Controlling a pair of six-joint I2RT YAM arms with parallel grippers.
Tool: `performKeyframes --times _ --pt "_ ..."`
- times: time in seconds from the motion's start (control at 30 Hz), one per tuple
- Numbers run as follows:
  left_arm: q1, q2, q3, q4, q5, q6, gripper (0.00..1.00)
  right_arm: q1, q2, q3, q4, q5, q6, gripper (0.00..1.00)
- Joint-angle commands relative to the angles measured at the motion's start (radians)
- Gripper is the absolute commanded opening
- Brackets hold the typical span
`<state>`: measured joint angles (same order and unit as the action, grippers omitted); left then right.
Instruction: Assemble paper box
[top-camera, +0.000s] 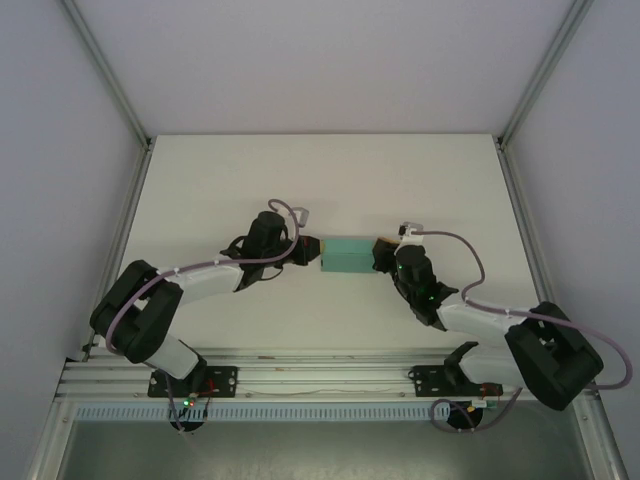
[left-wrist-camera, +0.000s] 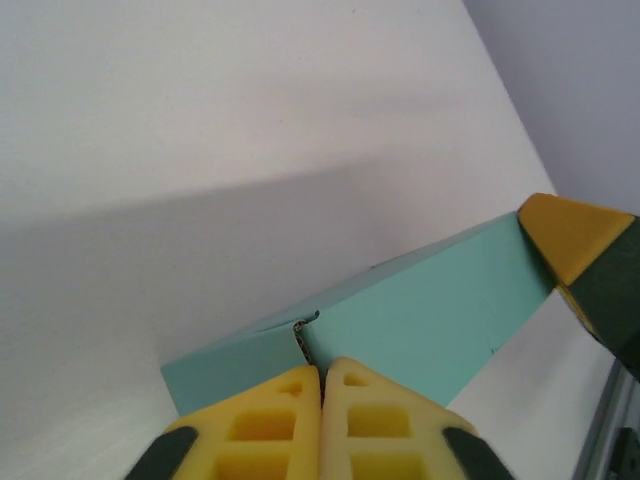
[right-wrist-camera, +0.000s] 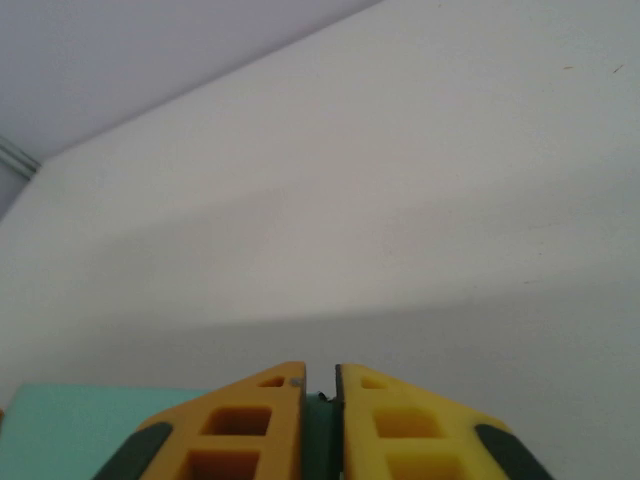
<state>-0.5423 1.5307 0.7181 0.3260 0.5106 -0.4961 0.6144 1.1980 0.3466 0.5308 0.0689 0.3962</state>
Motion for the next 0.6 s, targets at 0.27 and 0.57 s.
performKeyframes --times 0.27,0.57 --pt "0.0 -0.101 0.292 -0.504 -0.279 0.119 1.0 0.005 -0.088 0.338 -0.623 0.091 -0.128 0.57" --pt "0.101 -0.279 0.276 -0.619 -0.502 0.134 1.0 0.002 -0.025 0.537 -0.891 -0.388 -0.793 1.0"
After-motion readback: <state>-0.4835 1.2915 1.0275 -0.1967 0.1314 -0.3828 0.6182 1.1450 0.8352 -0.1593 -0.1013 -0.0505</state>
